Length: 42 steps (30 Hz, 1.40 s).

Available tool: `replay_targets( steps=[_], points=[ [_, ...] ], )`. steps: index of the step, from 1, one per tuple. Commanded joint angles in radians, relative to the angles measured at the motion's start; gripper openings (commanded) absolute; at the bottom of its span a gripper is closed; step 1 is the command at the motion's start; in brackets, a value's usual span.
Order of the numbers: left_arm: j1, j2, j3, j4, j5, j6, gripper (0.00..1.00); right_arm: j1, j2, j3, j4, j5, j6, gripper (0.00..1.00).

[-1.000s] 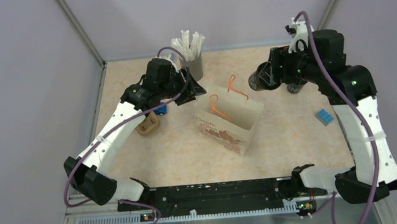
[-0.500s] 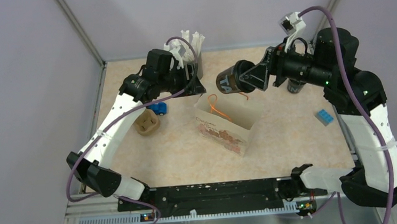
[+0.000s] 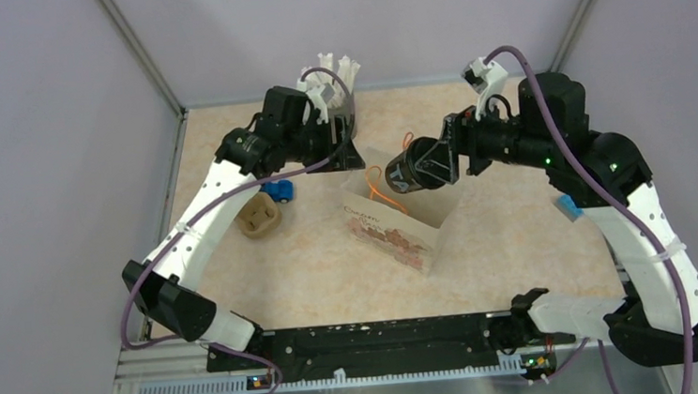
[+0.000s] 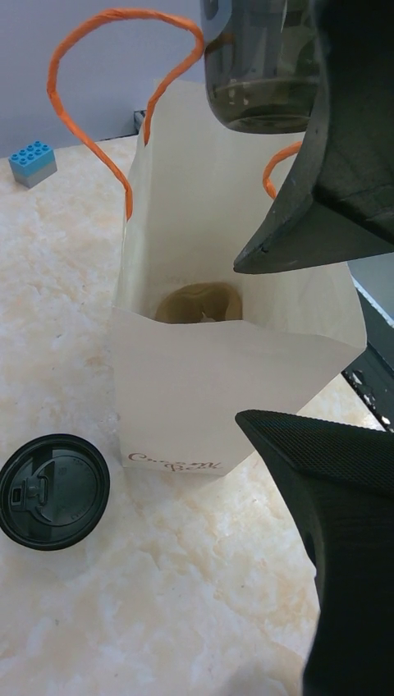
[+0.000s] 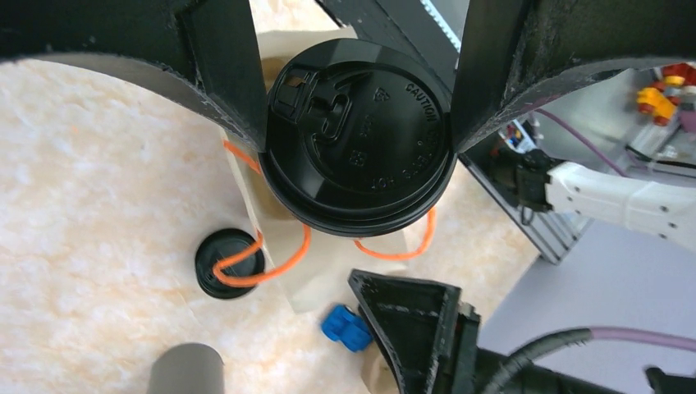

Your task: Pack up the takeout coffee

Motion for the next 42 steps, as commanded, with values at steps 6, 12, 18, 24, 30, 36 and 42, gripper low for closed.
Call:
replay_targets(
  steps=[6, 12, 18, 24, 30, 36, 42],
  points=[
    [0.003, 0.063, 0.086, 0.012, 0.044, 0.032, 0.68, 0.138, -0.001, -0.055, -0.053, 0.21, -0.129, 0.66],
    [0.003, 0.097, 0.083, 0.026, 0.044, 0.057, 0.56, 0.2, 0.026, -0.077, -0.064, 0.338, -0.201, 0.66],
    [-0.003, 0.122, 0.081, 0.136, 0.228, -0.036, 0.23, 0.201, 0.034, -0.062, -0.142, 0.519, -0.22, 0.67],
    [-0.01, 0.066, -0.096, 0.513, 0.351, -0.269, 0.03, 0.2, -0.016, -0.069, -0.173, 0.679, -0.226, 0.68],
    [-0.012, 0.108, -0.121, 0.679, 0.391, -0.274, 0.0, 0.2, -0.045, -0.099, -0.12, 0.694, -0.275, 0.68],
    [-0.014, 0.079, -0.184, 0.73, 0.414, -0.148, 0.02, 0.201, -0.138, -0.268, 0.02, 0.473, -0.382, 0.67],
    [-0.014, 0.002, -0.31, 0.771, 0.446, -0.153, 0.15, 0.205, -0.152, -0.325, -0.002, 0.322, -0.41, 0.65]
  ],
)
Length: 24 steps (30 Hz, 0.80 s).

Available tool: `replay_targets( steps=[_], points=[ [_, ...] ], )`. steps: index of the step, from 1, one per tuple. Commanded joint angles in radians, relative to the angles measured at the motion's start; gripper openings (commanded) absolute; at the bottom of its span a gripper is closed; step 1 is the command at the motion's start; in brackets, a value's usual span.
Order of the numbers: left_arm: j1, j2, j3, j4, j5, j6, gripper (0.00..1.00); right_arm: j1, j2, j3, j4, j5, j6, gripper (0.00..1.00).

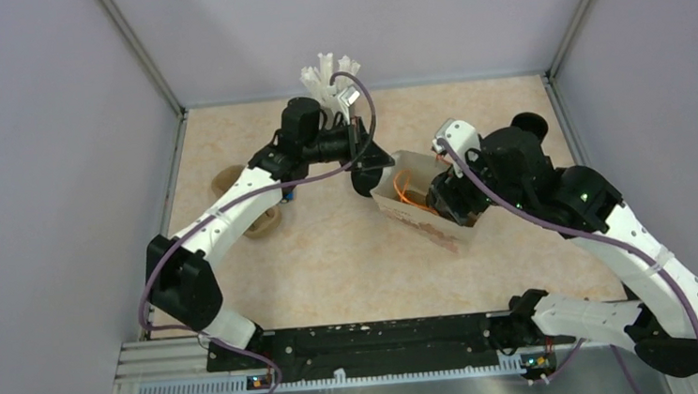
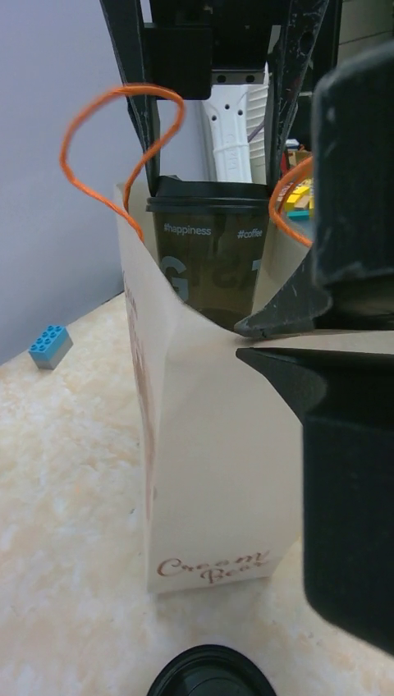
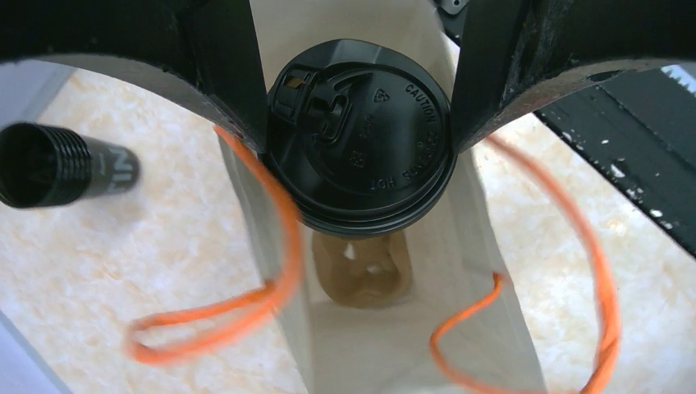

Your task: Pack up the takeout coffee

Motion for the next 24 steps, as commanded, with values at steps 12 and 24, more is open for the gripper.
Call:
replay_targets(
  steps=[12, 24],
  points=[
    [-0.007, -0.233, -0.052, -0.261, -0.043, 0.183, 0.68, 0.211, -0.065, -0.095, 0.02, -0.001, -0.074, 0.64],
    [-0.02, -0.259, -0.053, -0.381, -0.119, 0.298, 0.7, 0.36, -0.059, -0.141, -0.036, 0.113, -0.095, 0.64]
  ],
)
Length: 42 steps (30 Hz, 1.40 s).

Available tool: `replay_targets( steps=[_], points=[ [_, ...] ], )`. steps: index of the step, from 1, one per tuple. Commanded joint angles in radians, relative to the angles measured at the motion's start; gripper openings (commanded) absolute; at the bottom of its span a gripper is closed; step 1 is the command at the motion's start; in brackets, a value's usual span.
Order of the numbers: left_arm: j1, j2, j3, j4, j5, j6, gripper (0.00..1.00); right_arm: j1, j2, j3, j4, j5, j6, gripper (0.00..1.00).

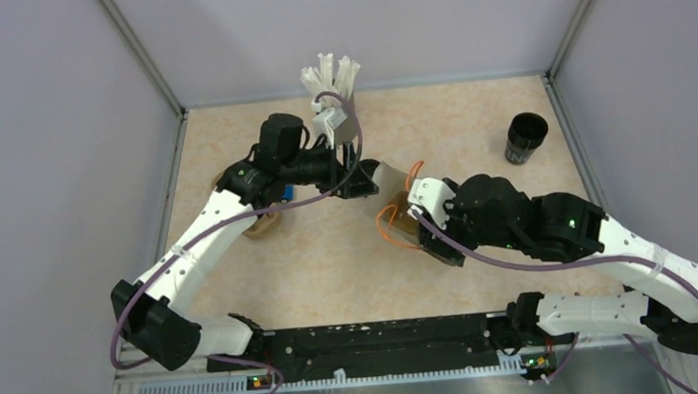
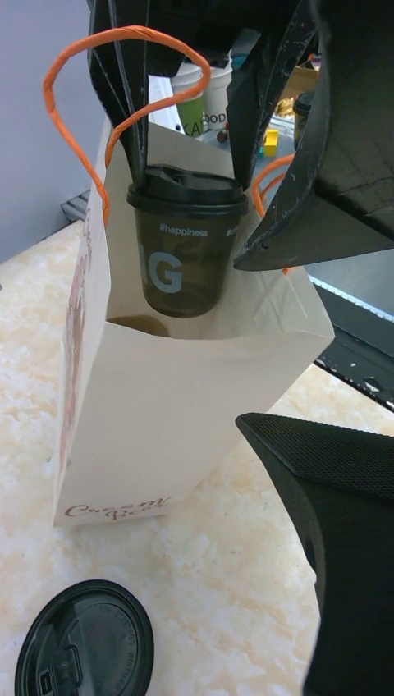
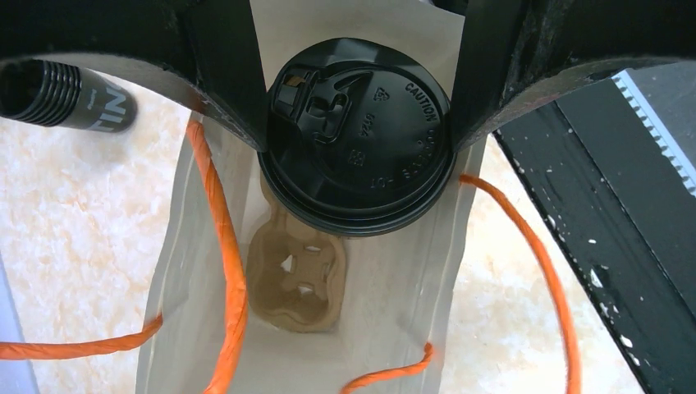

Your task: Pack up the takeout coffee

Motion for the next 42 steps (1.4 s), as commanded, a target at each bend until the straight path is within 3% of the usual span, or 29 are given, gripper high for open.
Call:
replay_targets(
  steps=[1, 11, 14, 17, 21, 25, 33, 38, 42],
  points=[
    [-0.011, -0.03, 0.007, -0.027, -0.025, 0.07, 0.7, 0.046, -0.003, -0.007, -0.028, 0.08, -0.011, 0.64],
    [-0.027, 0.004, 0.004, 0.032, -0.013, 0.094, 0.68, 0.105, 0.019, -0.006, -0.121, 0.127, 0.001, 0.64],
    [-0.035, 0.019, -0.002, 0.062, -0.013, 0.094, 0.63, 0.106, 0.012, 0.005, -0.117, 0.155, 0.004, 0.64],
    [-0.051, 0.033, 0.0, 0.084, 0.009, 0.095, 0.47, 0.106, 0.014, 0.034, -0.098, 0.205, 0.001, 0.64],
    [-0.084, 0.025, -0.013, 0.139, 0.012, 0.101, 0.15, 0.106, 0.012, 0.068, -0.018, 0.272, -0.039, 0.65],
    [-0.112, 0.0, -0.058, 0.236, 0.011, 0.077, 0.01, 0.106, 0.06, 0.083, 0.018, 0.317, -0.087, 0.67],
    [-0.128, -0.057, -0.2, 0.485, 0.0, 0.014, 0.0, 0.074, 0.096, 0.028, 0.06, 0.285, -0.133, 0.67],
    [-0.128, -0.023, -0.185, 0.631, -0.002, -0.034, 0.0, 0.027, 0.069, -0.015, 0.029, 0.285, -0.16, 0.68],
    [-0.128, 0.05, -0.145, 0.7, 0.003, -0.062, 0.0, -0.085, 0.05, -0.008, 0.067, 0.31, -0.232, 0.67]
  ],
)
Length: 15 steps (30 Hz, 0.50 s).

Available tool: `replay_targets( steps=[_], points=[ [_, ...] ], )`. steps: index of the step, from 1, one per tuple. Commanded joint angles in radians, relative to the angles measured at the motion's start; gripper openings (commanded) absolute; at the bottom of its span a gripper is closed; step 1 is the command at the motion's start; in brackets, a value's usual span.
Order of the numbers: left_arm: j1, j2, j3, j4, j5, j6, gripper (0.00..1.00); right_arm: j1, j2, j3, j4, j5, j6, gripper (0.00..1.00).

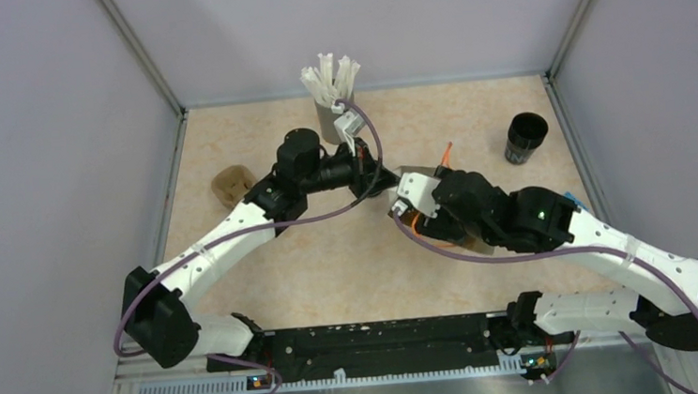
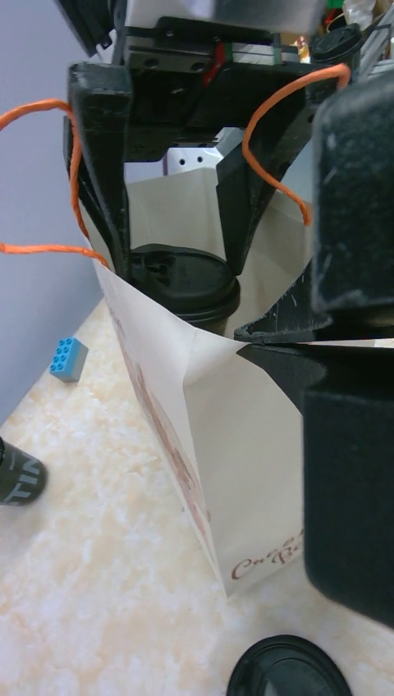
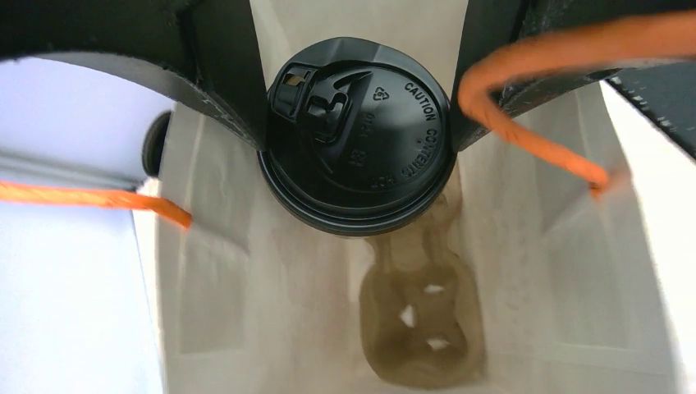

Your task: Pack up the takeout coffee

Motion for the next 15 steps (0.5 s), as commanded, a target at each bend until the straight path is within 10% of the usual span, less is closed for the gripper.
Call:
replay_targets(
  steps=[1, 7, 15],
  points=[
    [-0.004, 0.061, 0.059, 0.169, 0.005, -0.038, 0.0, -0.1, -0.048, 0.0, 0.064, 0.062, -0.105, 0.67],
    [-0.004, 0.074, 0.041, 0.178, 0.004, -0.02, 0.01, -0.11, -0.056, -0.045, 0.099, -0.042, -0.174, 0.66],
    [-0.004, -0.022, -0.019, 0.003, -0.041, 0.036, 0.41, -0.085, -0.099, -0.126, 0.086, -0.187, -0.106, 0.65]
  ],
)
